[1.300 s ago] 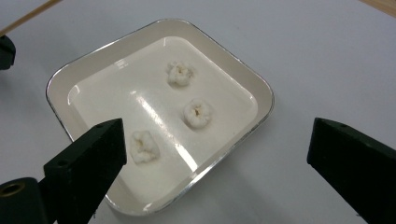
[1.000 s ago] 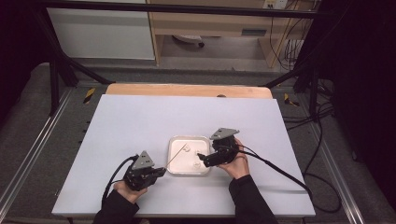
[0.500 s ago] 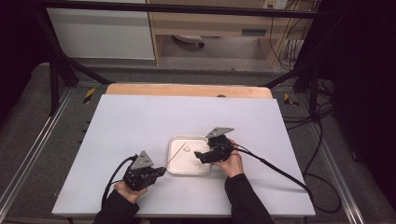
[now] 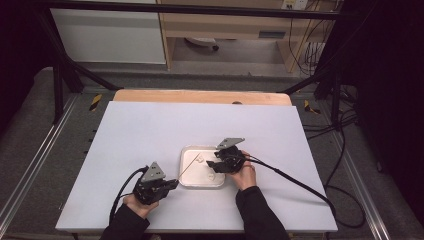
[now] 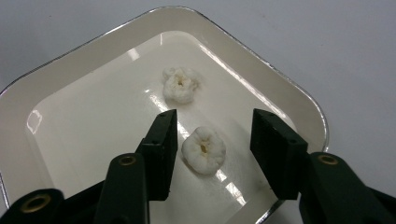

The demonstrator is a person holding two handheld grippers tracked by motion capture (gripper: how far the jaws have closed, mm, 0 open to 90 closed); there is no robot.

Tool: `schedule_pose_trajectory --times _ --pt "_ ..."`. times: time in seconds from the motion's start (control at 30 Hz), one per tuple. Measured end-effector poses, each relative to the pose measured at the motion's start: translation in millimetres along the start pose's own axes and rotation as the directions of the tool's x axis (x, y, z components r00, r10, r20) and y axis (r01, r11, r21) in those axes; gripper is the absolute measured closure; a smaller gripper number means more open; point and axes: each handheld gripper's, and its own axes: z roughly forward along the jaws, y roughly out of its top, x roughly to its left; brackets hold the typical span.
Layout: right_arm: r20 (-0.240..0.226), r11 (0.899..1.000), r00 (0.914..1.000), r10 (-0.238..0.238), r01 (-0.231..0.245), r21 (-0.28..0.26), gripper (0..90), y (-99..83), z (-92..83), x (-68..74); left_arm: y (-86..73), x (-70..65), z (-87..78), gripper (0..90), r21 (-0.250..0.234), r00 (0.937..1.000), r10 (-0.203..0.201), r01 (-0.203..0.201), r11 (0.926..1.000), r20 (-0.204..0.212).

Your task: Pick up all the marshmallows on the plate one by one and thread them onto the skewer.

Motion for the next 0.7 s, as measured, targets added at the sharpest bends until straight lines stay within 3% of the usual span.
schedule_pose_trajectory --times 0.3,0.53,0.7 --pt "-0.005 1.000 0.9999 -0.012 0.012 0.021 67.1 -2.4 0.8 1.7 -0.1 -1.1 0.3 87.9 -0.006 1.0000 -0.003 0.003 1.0000 0.002" --pt "-0.016 1.000 0.9998 0.015 -0.015 0.020 69.3 -1.1 -1.5 0.7 -0.5 -2.0 0.2 87.9 -0.013 1.0000 -0.002 0.002 0.9999 0.002" --pt "-0.062 0.999 0.9971 0.044 -0.045 -0.017 69.4 5.0 -15.4 1.0 -0.3 -3.2 -1.0 87.9 -0.025 1.0000 -0.001 0.001 0.9997 0.001"
